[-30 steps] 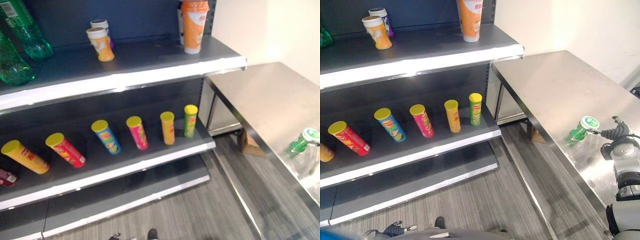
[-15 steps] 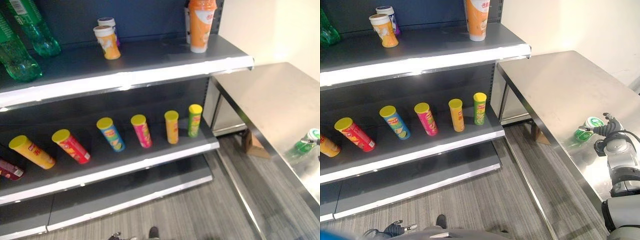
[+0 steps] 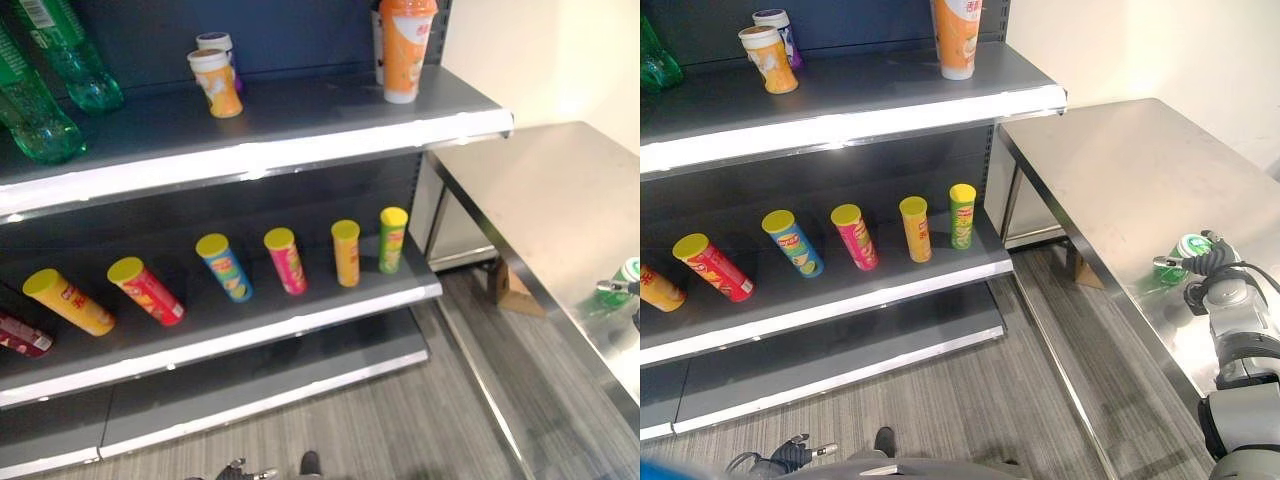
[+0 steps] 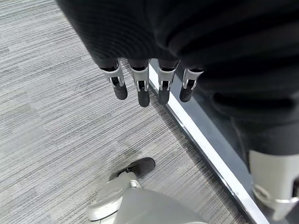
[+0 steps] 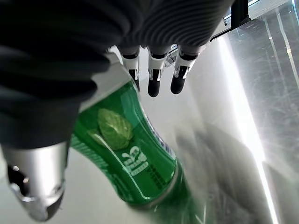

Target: Put the goods on the table back onto the shelves and tidy them up.

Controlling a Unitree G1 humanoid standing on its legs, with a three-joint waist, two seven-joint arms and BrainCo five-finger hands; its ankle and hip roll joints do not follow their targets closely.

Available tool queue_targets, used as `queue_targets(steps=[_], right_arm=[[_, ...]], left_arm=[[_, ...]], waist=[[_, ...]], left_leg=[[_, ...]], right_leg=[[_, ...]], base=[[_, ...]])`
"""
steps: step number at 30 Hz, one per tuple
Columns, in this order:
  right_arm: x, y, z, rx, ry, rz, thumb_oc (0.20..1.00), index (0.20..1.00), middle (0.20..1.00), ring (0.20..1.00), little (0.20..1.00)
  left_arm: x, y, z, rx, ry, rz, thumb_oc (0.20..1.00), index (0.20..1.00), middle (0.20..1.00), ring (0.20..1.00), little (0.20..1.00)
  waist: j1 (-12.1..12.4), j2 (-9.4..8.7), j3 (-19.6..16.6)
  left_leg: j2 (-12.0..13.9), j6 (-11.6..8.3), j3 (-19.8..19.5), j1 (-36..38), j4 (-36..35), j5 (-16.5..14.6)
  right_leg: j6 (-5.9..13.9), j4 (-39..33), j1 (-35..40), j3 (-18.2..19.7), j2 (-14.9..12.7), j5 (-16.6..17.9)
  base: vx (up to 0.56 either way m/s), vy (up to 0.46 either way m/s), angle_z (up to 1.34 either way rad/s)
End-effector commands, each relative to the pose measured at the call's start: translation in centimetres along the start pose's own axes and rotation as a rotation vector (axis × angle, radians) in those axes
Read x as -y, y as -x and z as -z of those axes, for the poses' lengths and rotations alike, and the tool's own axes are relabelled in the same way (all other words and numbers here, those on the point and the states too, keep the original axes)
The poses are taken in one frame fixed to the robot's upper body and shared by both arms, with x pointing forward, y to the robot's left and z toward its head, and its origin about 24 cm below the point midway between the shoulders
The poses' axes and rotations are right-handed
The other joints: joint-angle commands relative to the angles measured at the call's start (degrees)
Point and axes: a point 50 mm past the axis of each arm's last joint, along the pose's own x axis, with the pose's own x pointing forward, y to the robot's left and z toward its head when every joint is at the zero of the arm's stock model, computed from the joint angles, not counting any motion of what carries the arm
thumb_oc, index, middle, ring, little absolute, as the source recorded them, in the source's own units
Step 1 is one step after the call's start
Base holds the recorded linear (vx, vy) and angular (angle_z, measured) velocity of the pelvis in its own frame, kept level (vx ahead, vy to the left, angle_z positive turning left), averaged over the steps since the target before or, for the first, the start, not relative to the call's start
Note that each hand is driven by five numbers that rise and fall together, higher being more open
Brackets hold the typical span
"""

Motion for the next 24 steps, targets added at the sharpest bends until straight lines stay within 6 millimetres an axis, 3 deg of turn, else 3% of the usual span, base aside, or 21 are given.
queue_targets(steps=[1,5,7,8,9,24], right_arm=[[1.5,-0.8,-3.8,0.092,0.0,0.055,1.0,1.0,1.0,1.0,1.0],[1.7,-0.9,-4.2,0.103,-0.009,0.063,1.0,1.0,1.0,1.0,1.0],[1.7,-0.9,-4.4,0.111,-0.025,0.063,0.765,0.765,0.765,0.765,0.765],[1.6,-0.9,-4.5,0.114,-0.026,0.061,0.507,0.507,0.507,0.507,0.507],[1.6,-0.9,-4.6,0.12,-0.024,0.058,0.2,0.2,0.2,0.2,0.2],[0.8,-0.6,-5.5,0.182,-0.004,0.028,0.2,0.2,0.2,0.2,0.2]], left_arm=[[-1.3,-0.3,-1.9,0.067,-0.049,-0.018,1.0,1.0,1.0,1.0,1.0],[-1.4,-0.3,-1.9,0.071,-0.05,-0.019,1.0,1.0,1.0,1.0,1.0],[-1.4,-0.2,-1.8,0.07,-0.048,-0.02,1.0,1.0,1.0,1.0,1.0],[-1.5,-0.2,-1.8,0.071,-0.048,-0.019,1.0,1.0,1.0,1.0,1.0],[-1.5,-0.2,-1.8,0.073,-0.051,-0.019,1.0,1.0,1.0,1.0,1.0],[-1.7,-0.2,-1.8,0.067,-0.044,-0.023,1.0,1.0,1.0,1.0,1.0]], waist=[[2.1,-0.14,0.5],[2.3,0.07,0.6],[2.4,0.13,0.5],[2.4,0.11,0.5],[2.5,0.12,0.5],[2.3,-0.19,0.6]], left_leg=[[5.2,-3.7,6.8,3.6,1.3,-3.5],[5.0,-3.73,6.4,3.6,1.3,-3.4],[5.0,-3.73,6.3,3.5,1.3,-3.4],[5.0,-3.73,6.3,3.5,1.3,-3.4],[5.0,-3.76,6.3,3.6,1.3,-3.4],[6.0,-4.18,6.4,3.9,1.5,-3.2]], right_leg=[[-1.35,2.7,-1.8,-1.7,0.1,-4.9],[-1.4,2.8,-1.7,-2.0,0.0,-5.1],[-1.42,2.8,-1.7,-2.1,0.0,-5.1],[-1.42,2.8,-1.6,-2.2,-0.1,-5.1],[-1.46,2.8,-1.5,-2.2,0.0,-5.1],[-1.98,2.8,-1.2,-2.2,0.9,-5.8]], base=[[0.0,0.0,0.0],[0.0,0.0,0.0],[0.0,0.0,0.0],[0.0,0.0,0.0],[0.0,0.0,0.0],[0.0,-0.001,0.0]])
